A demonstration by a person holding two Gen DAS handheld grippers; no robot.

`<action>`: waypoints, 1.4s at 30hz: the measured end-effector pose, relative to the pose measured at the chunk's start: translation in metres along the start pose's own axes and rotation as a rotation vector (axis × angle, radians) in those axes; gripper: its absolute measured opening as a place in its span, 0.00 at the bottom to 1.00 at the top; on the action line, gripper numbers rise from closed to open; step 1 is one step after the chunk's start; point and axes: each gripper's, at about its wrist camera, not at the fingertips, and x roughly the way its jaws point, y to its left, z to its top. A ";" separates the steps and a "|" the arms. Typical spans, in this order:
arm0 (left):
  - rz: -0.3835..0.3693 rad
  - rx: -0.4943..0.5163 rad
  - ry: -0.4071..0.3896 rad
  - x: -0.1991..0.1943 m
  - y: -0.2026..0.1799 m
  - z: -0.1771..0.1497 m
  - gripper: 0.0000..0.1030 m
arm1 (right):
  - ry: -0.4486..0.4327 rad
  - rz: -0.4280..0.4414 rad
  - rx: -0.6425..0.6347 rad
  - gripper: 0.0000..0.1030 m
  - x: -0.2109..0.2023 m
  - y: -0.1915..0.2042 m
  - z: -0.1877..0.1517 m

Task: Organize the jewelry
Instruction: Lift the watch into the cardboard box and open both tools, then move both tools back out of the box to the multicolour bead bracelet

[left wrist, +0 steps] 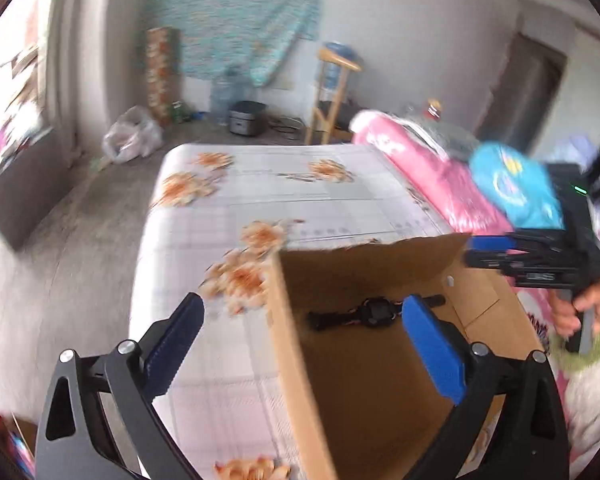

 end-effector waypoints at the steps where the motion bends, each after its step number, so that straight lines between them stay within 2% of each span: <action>1: -0.001 -0.040 -0.003 -0.006 0.011 -0.008 0.95 | -0.041 -0.016 0.007 0.54 -0.018 -0.002 -0.003; 2: -0.007 -0.072 -0.004 -0.012 0.019 -0.016 0.95 | -0.090 -0.043 0.013 0.61 -0.039 0.005 -0.010; 6: 0.049 -0.172 0.021 -0.028 0.038 -0.057 0.95 | -0.221 -0.138 0.029 0.88 -0.084 0.028 -0.045; 7: 0.069 -0.190 0.035 -0.030 0.042 -0.068 0.95 | -0.244 -0.169 0.031 0.91 -0.086 0.035 -0.053; 10: 0.061 -0.204 0.059 -0.034 0.050 -0.099 0.95 | -0.274 -0.269 0.053 0.93 -0.099 0.057 -0.085; 17: -0.039 -0.259 0.064 -0.042 0.056 -0.157 0.95 | -0.204 -0.430 0.080 0.92 -0.091 0.091 -0.157; 19: -0.058 -0.260 0.059 -0.042 0.055 -0.169 0.95 | -0.194 -0.417 0.062 0.92 -0.084 0.103 -0.175; 21: -0.070 -0.242 0.044 -0.040 0.050 -0.178 0.95 | -0.190 -0.349 0.045 0.92 -0.077 0.116 -0.193; 23: -0.002 -0.186 0.058 -0.033 0.039 -0.189 0.95 | -0.193 -0.324 0.038 0.92 -0.067 0.128 -0.206; 25: 0.038 -0.113 0.073 -0.023 0.027 -0.196 0.95 | -0.197 -0.365 0.025 0.92 -0.061 0.137 -0.210; 28: 0.075 -0.032 0.094 -0.009 0.008 -0.199 0.95 | -0.165 -0.424 0.025 0.92 -0.052 0.143 -0.210; 32: 0.108 0.043 0.123 0.014 -0.009 -0.198 0.95 | -0.119 -0.354 0.061 0.92 -0.043 0.135 -0.205; 38: 0.185 0.131 0.178 0.044 -0.024 -0.202 0.95 | -0.110 -0.282 0.121 0.91 -0.034 0.120 -0.200; 42: 0.176 0.151 0.181 0.046 -0.023 -0.204 0.95 | -0.089 -0.263 0.124 0.91 -0.025 0.115 -0.197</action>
